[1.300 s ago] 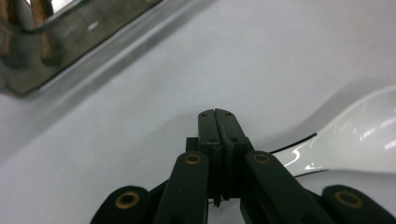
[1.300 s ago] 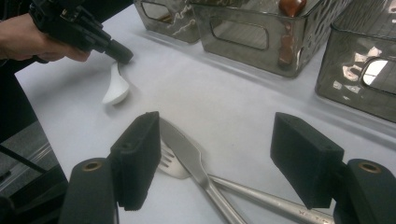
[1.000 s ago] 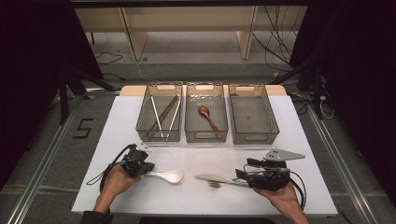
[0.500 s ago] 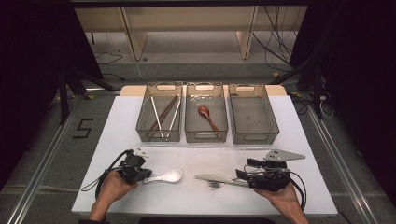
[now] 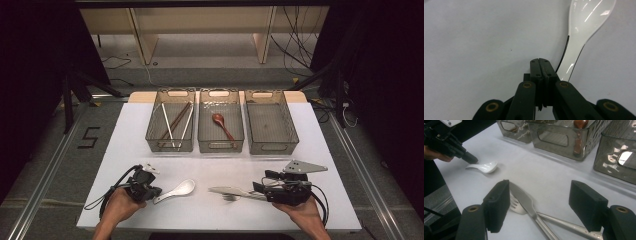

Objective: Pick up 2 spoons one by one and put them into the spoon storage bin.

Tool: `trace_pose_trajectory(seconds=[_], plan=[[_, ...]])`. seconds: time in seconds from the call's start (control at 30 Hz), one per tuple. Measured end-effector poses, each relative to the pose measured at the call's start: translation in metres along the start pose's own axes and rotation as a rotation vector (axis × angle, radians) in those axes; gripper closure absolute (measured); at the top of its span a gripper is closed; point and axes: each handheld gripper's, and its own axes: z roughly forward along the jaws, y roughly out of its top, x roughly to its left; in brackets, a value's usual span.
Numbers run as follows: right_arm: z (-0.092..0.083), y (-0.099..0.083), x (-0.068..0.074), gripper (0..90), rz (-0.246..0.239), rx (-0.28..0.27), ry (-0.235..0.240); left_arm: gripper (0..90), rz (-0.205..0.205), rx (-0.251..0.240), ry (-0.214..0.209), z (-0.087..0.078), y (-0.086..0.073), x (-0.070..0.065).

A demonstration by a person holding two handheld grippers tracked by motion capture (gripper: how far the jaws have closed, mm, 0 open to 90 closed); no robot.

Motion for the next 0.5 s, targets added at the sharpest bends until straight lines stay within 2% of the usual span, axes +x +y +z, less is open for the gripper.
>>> trace_pose_trajectory(seconds=[0.1,0.27,0.33,0.4,0.5], plan=[[0.0,0.0,0.0,33.8,0.0,-0.001,0.001,88.9,0.021,0.013,0.006,-0.001,-0.001,-0.006],[0.0,-0.001,0.001,33.5,0.002,-0.003,0.003,88.9,0.025,0.017,0.002,-0.002,-0.002,-0.007],[0.0,-0.001,0.002,33.2,-0.001,0.0,0.004,88.7,0.023,0.0,0.01,-0.003,-0.001,-0.007],[-0.001,-0.001,0.002,32.9,-0.005,0.0,0.0,84.9,0.02,-0.023,0.018,-0.006,0.001,-0.007],[-0.001,-0.001,0.003,32.2,-0.004,-0.004,0.002,74.9,0.01,-0.055,-0.007,-0.013,0.003,-0.008]])
